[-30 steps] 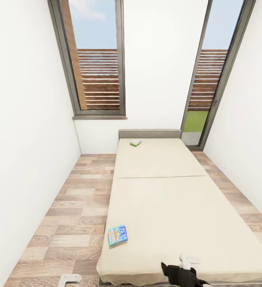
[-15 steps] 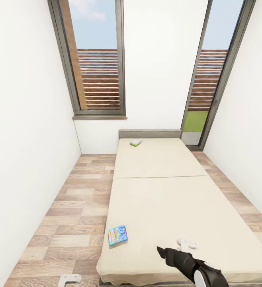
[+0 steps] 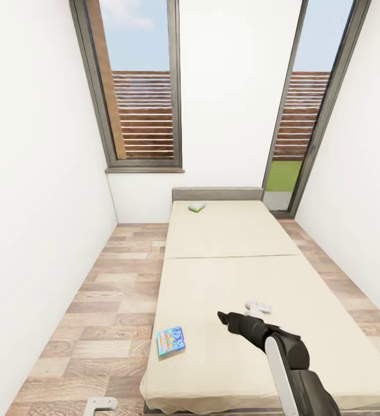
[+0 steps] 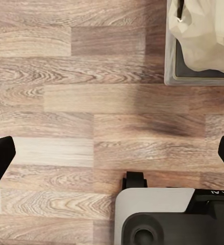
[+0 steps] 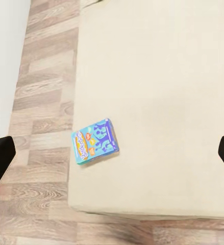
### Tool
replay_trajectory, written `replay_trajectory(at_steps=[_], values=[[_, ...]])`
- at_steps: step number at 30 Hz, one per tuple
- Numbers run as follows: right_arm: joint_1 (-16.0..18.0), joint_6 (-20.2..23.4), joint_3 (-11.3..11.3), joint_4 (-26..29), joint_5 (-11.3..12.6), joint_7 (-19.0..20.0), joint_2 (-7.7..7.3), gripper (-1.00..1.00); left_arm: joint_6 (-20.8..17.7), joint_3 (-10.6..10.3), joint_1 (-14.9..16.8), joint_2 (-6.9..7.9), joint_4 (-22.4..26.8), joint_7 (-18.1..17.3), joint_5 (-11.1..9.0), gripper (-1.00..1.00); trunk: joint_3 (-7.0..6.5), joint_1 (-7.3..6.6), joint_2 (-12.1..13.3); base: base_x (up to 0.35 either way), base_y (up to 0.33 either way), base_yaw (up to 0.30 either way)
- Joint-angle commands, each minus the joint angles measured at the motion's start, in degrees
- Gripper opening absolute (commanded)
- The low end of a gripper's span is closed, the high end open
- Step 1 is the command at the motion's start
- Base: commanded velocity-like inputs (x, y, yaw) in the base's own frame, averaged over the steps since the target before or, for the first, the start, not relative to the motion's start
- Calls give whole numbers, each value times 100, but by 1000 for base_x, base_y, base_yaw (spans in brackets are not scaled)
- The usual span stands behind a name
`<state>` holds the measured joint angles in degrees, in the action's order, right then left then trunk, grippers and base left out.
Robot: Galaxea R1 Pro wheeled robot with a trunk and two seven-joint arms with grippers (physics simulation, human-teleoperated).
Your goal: Put all the toys in the child's room - the three board games (two on the bed and one on the table), the two jigsaw puzzles on the table, and the tennis ball on the table - inside the toy box on the table in the child's room.
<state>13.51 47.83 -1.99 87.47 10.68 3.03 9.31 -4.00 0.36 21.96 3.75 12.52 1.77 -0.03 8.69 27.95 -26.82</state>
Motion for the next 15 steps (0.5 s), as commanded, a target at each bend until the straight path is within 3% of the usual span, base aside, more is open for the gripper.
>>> replay_trajectory(at_steps=[1,9,13,15], values=[[43,31,-15,0,-4,1,25,100,-36,6,1,0,13,8,-6,100,11,3,-11,0,0,0],[209,-70,6,-390,16,-142,69,100,-70,63,3,33,49,-116,-41,100,11,3,-11,0,0,0],[278,-128,26,-466,14,-156,69,100,-183,90,52,217,98,-301,-64,100,11,3,-11,0,0,0],[338,-135,29,-492,15,-155,69,100,-417,126,201,336,189,-430,-82,100,11,3,-11,0,0,0]])
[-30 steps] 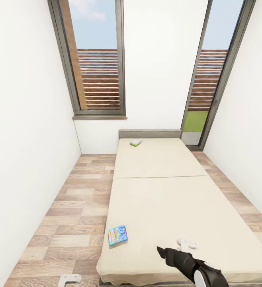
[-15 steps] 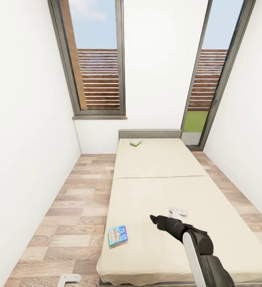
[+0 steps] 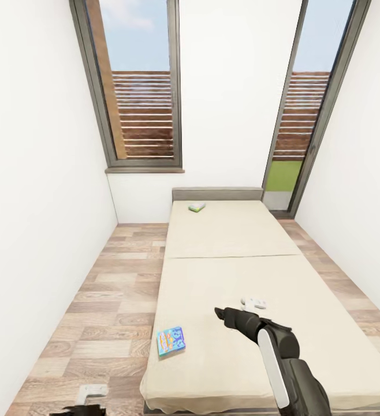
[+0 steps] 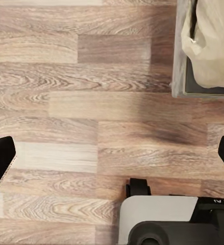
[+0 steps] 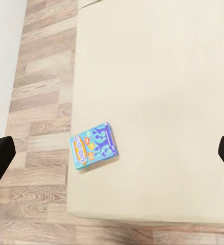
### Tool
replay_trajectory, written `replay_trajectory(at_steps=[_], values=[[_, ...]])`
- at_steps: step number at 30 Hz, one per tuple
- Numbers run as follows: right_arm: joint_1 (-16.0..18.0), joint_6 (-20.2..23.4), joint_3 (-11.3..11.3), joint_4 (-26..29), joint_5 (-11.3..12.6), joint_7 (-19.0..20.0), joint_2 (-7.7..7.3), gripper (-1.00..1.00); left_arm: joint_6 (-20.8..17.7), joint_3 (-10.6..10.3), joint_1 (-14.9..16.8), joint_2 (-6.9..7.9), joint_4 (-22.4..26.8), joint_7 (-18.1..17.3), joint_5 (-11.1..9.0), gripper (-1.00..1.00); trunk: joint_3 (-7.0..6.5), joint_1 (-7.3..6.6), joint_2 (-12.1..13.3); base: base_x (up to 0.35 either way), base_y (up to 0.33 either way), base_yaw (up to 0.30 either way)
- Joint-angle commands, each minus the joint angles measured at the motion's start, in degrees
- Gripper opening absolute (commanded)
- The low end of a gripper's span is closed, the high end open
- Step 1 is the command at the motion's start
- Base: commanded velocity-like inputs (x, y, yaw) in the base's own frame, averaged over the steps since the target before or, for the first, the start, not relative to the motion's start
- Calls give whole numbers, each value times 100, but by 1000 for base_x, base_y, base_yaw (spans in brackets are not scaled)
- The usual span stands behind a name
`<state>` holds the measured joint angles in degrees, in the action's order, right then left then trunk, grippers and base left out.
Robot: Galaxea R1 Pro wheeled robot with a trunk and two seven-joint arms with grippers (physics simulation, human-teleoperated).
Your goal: Put all the toys in the child's room - the three board games (two on the bed and one on the table), the two jigsaw puzzles on the table, and the tennis ball on the table - inside the toy box on the table in the child's room.
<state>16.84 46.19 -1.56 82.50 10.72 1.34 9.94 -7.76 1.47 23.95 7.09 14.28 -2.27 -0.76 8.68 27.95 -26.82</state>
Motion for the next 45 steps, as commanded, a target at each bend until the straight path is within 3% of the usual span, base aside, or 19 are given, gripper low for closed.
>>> replay_trajectory(at_steps=[1,9,15,23,25,31,45], values=[[33,22,-15,-21,18,13,6,100,-280,51,152,62,114,-119,-19,100,12,3,-11,0,0,0],[86,7,-67,-58,24,27,6,100,-1815,345,837,222,1053,-695,-51,100,12,3,-11,0,0,0],[90,-5,-73,-55,19,29,5,100,-2455,406,1081,227,1618,-782,-44,100,12,3,-11,0,0,0],[91,-14,-41,-64,17,17,6,100,-2441,417,1132,136,1732,-757,-49,100,12,3,-11,0,0,0],[91,-25,-32,-61,14,16,6,100,-2390,412,1136,-38,1740,-752,-36,100,12,3,-11,0,0,0],[91,-187,-3,-59,8,14,6,100,-2206,408,1138,-253,1745,-749,-7,100,12,3,-11,0,0,0],[91,-232,4,-24,-3,11,6,100,-2209,407,1147,-306,1775,-739,-25,100,12,3,-11,0,0,0]])
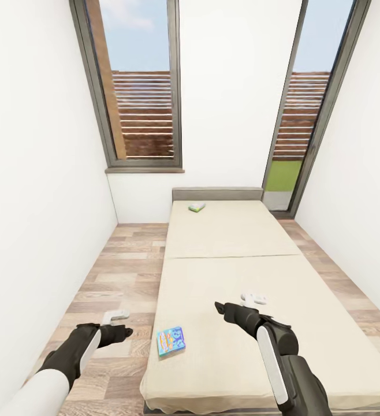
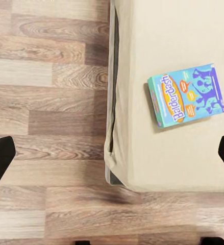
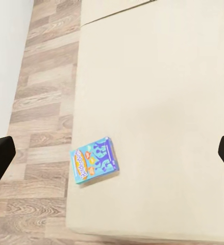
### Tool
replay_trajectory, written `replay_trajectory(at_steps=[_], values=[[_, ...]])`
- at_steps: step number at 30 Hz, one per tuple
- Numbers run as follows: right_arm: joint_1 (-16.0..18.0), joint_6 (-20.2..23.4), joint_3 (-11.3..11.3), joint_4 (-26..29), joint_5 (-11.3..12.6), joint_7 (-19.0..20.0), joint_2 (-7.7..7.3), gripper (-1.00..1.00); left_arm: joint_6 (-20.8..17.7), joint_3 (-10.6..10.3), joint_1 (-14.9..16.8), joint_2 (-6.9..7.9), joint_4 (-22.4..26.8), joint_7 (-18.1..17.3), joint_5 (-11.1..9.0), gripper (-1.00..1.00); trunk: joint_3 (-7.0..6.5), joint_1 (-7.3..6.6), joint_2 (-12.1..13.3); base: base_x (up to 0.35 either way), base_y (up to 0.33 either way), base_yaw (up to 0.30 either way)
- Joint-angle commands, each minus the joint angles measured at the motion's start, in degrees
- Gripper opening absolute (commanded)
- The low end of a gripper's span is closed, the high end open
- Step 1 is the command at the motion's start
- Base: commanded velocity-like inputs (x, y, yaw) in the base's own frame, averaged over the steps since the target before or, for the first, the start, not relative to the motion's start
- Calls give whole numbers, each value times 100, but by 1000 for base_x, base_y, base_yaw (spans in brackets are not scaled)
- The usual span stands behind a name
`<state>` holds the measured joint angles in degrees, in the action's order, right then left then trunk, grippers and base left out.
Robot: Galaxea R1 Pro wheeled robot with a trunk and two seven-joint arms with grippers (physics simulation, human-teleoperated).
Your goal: Put all the toys in the child's room - the three board games (two on the bed and one on the table), the two jigsaw puzzles on the table, and the tennis ball on the table - inside the toy box on the table in the child's room.
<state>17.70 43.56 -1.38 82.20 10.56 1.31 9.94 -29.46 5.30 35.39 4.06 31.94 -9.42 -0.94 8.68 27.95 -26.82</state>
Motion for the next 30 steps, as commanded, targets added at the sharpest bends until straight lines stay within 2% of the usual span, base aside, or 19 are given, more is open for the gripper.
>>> replay_trajectory(at_steps=[1,6,13,30], values=[[5,30,-14,8,14,15,6,100,-44,23,7,-13,22,-18,-7,100,12,3,-11,0,0,0],[5,27,-12,17,9,17,6,100,-11,24,49,-61,46,124,1,100,12,3,-11,0,0,0],[5,1,-11,25,0,18,6,100,41,10,70,-192,49,537,11,100,12,3,-11,0,0,0],[5,-5,-19,-19,-32,16,6,100,264,-12,74,-334,24,807,49,100,12,3,-11,0,0,0]])
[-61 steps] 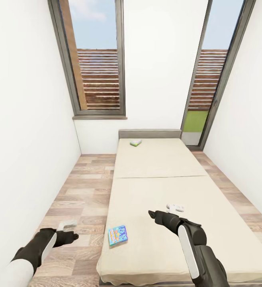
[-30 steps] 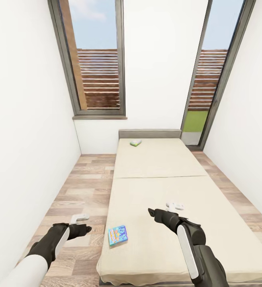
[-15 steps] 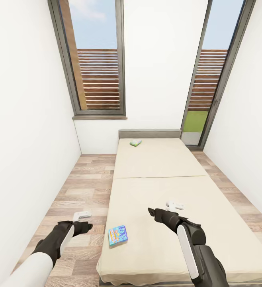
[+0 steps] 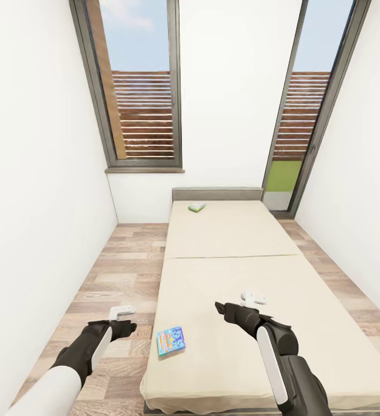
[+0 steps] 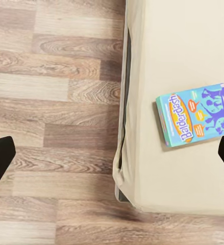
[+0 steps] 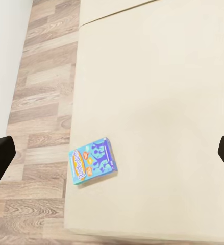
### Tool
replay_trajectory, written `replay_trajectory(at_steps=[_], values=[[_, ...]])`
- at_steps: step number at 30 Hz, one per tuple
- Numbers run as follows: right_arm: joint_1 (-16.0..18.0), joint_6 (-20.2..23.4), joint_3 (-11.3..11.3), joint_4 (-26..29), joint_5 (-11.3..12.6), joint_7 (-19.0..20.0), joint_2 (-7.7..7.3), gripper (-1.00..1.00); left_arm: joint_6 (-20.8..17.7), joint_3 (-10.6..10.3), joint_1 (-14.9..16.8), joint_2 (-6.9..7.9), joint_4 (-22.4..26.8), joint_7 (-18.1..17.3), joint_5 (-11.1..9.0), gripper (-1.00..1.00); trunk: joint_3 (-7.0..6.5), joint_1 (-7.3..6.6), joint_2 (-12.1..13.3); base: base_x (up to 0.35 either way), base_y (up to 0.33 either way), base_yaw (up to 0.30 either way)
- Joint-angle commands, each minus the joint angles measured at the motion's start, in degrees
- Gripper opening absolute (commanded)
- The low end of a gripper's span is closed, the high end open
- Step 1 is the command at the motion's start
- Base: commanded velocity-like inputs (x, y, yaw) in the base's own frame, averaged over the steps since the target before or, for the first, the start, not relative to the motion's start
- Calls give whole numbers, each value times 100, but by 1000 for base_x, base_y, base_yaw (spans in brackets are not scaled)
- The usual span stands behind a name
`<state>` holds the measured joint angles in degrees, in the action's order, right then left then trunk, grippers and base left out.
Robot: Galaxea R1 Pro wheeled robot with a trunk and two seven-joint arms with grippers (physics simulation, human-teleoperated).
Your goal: Put all the toys in the child's room - the three board games (two on the bed and one on the table), the two jigsaw puzzles on the table, and the tennis ball on the table - inside the toy box on the table in the child's room.
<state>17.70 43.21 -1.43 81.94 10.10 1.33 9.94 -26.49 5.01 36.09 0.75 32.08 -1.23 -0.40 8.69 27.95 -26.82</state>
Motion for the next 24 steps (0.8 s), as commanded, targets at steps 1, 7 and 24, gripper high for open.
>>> replay_trajectory(at_steps=[1,7,24], values=[[5,30,-14,6,11,14,6,100,-33,18,3,-3,9,-10,-4,100,12,3,-11,0,0,0],[5,30,-8,6,-2,11,6,100,-32,18,3,-4,9,-1,-4,100,12,3,-11,0,0,0],[5,70,-7,30,-34,-16,6,100,19,9,3,-11,9,6,-4,100,24,3,-11,0,0,0]])
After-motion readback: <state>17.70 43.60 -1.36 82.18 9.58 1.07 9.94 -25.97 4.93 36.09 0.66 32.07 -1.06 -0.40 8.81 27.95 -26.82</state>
